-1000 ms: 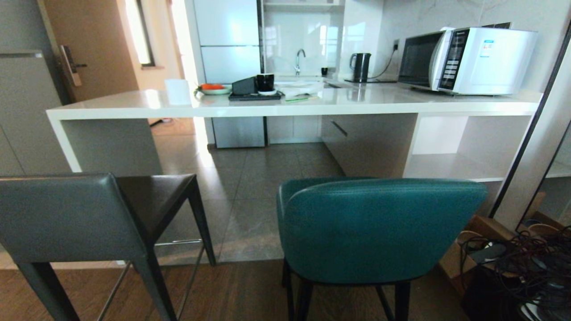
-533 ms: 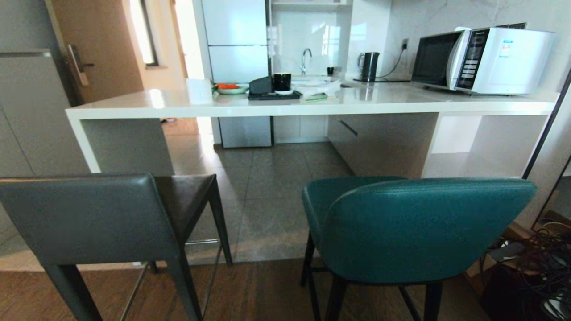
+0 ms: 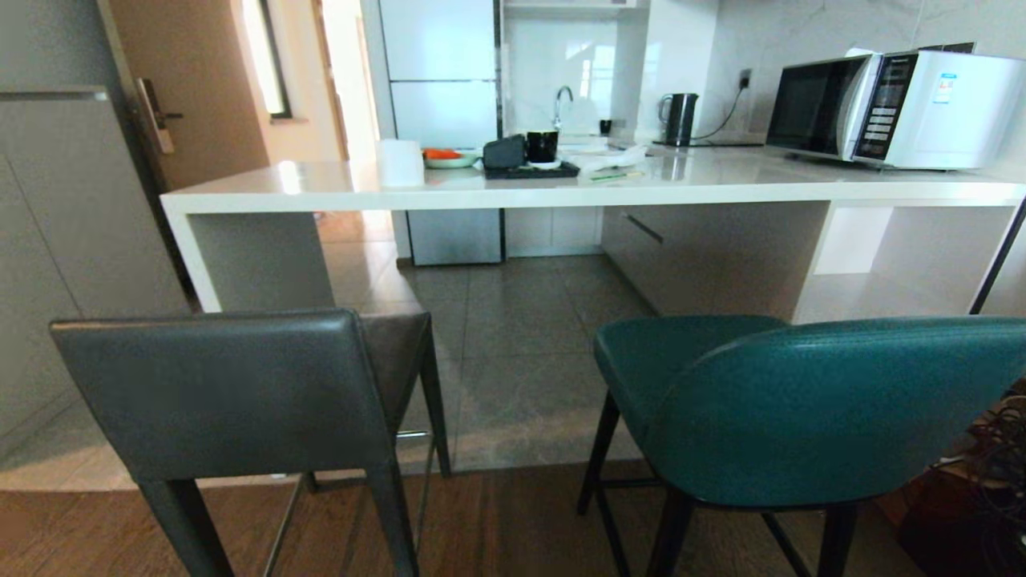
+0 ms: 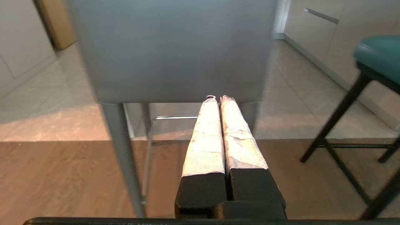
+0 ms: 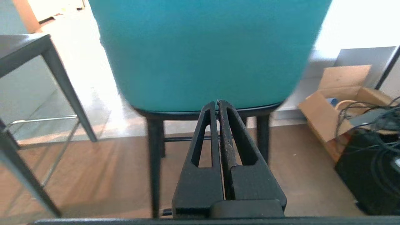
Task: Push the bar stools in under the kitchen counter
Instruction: Push the gray chair back under the dining table
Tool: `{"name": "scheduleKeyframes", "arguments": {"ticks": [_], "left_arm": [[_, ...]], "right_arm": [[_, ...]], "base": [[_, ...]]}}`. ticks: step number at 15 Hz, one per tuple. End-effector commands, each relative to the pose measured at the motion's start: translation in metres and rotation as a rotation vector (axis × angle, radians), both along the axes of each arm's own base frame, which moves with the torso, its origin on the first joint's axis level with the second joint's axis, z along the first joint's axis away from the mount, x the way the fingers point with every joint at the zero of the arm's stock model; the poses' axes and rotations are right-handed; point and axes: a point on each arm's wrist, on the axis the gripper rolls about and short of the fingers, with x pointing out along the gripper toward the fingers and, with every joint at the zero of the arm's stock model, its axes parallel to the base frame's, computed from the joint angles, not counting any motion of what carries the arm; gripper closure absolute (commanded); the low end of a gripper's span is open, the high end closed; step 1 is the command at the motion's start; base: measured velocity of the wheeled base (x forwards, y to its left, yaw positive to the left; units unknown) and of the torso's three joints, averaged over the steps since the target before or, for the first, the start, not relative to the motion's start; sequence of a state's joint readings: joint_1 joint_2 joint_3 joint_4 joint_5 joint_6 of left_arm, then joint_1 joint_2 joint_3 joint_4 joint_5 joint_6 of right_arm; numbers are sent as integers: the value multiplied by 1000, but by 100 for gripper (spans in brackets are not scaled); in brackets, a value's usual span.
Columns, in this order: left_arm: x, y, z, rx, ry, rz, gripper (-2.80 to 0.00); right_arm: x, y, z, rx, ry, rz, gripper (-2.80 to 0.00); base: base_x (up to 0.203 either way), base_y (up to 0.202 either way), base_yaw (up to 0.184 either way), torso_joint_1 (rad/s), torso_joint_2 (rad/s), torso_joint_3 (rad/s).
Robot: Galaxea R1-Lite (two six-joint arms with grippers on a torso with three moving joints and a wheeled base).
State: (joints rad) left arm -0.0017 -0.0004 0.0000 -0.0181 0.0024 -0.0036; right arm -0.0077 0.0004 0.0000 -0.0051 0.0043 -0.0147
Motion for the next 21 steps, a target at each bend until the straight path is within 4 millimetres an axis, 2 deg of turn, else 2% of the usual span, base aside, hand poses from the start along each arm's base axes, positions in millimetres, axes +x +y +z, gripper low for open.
{"name": "scheduleKeyframes", "arguments": {"ticks": [1, 21], "left_arm": [[1, 0, -3, 1, 10, 1, 0], [1, 0, -3, 0, 11, 1, 0]], "right_arm": [[1, 0, -2, -1, 8, 0, 0], [1, 0, -2, -1, 8, 0, 0]], "base": [[0, 196, 0, 2, 2, 5], [0, 196, -2, 2, 3, 2]]}}
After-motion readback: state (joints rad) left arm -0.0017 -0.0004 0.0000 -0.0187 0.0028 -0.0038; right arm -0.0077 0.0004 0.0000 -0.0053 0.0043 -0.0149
